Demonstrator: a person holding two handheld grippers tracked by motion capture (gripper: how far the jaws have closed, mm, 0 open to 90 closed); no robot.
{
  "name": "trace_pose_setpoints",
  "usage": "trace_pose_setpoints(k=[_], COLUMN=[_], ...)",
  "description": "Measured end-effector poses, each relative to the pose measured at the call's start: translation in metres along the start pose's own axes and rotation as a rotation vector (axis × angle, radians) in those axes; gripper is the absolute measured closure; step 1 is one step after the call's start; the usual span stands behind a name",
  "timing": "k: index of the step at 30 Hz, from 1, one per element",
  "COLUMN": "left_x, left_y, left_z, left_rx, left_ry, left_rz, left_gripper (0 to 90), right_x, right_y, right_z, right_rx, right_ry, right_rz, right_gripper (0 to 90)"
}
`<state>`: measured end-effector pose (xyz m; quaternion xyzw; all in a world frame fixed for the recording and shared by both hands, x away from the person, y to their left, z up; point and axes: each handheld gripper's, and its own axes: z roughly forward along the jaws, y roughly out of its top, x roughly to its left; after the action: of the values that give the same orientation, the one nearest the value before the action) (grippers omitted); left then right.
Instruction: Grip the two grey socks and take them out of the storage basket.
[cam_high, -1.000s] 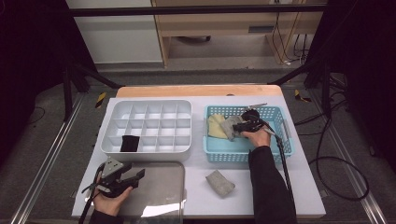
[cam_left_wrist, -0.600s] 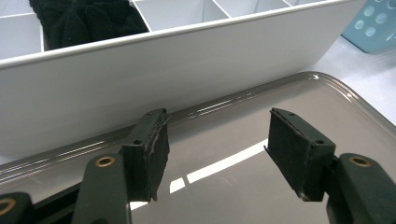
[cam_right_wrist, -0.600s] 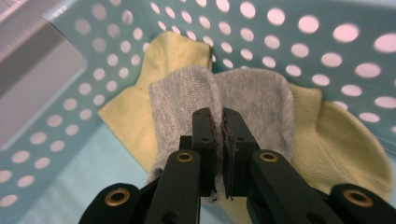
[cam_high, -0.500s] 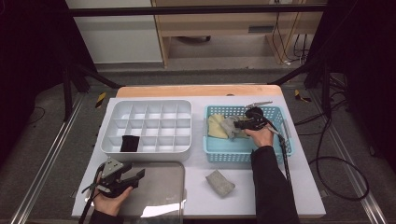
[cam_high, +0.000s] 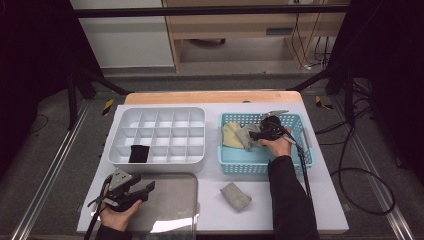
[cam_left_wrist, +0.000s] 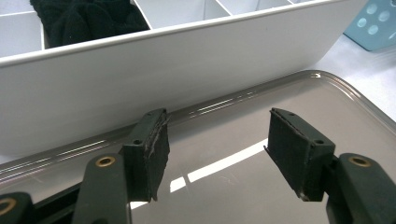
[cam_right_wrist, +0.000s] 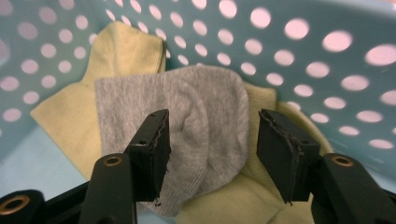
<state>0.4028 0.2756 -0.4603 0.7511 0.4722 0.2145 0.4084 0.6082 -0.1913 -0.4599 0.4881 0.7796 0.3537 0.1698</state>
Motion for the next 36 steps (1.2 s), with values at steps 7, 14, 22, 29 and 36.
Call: trace_pose_setpoints(k=[7,14,22,29,36], left_x=[0.000,0.000,-0.001,-0.001,-0.002], left_y=[0.000,0.000,0.000,0.000,-0.001], left_z=[0.000,0.000,0.001,0.001,0.001], left_rx=[0.000,0.001,0.001,0.001,0.001], left_ry=[0.000,-0.003,-0.005,-0.005,-0.006], left_rz=[-0.001,-0.002,-0.003,-0.001,-0.002], left_gripper=[37.7,37.7,37.7,37.7,37.7], right_x=[0.000,-0.001,0.006,0.015,0.026], right_y=[0.001,0.005,0.011,0.015,0.017], right_z=[-0.002,-0.014,-0.035,-0.052,-0.072], right_rx=[0.038,0.009,-0.082,-0.147,-0.217], right_ry=[0.033,0.093,0.165,0.222,0.247], right_rz=[0.037,0.060,0.036,0.006,-0.045], right_gripper=[80.1,85.9,85.9,85.9,85.9])
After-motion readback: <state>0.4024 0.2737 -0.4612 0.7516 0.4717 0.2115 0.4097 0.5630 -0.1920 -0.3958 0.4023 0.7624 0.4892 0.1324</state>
